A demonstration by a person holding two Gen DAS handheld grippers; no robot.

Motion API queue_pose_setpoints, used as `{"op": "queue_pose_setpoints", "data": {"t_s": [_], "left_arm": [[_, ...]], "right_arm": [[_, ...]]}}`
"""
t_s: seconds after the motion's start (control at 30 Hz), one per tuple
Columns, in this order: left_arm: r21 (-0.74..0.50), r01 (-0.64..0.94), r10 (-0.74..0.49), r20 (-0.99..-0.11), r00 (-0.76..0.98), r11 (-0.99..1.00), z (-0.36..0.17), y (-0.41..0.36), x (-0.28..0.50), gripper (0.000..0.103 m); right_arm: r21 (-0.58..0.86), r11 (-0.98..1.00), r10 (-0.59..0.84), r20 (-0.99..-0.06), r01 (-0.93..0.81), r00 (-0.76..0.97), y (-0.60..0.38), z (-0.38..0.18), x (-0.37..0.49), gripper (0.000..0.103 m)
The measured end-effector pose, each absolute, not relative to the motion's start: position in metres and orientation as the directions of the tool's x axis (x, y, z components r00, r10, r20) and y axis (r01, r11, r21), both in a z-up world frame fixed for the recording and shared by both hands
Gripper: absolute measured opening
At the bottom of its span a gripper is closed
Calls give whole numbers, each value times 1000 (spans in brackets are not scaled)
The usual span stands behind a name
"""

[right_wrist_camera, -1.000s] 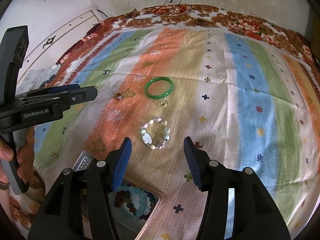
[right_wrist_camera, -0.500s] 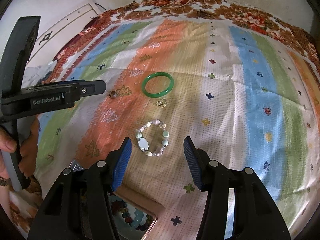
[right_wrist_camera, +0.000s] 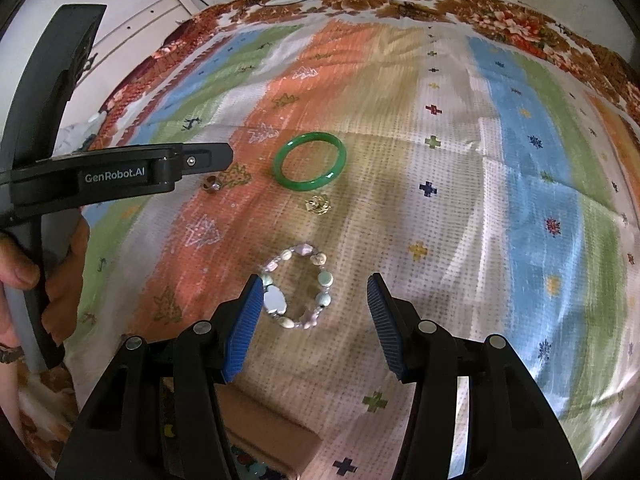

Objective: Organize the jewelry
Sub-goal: 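Move left tool to green jade bangle while right tool approaches white pearl bracelet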

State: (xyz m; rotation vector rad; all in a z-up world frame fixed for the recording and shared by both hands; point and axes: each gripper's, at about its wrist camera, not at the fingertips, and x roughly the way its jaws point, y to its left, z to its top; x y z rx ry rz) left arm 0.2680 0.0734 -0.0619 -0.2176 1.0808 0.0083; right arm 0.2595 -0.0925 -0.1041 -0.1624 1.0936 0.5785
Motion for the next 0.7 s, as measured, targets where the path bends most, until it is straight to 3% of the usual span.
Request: {"op": "queue_pose_setpoints", "data": {"t_s": [0.7], "left_arm": [[-167, -92, -115, -904, 412, 982, -94, 72, 308, 64]], "right_arm": [[163, 838, 331, -911, -521, 248, -84, -132, 284, 54]]}}
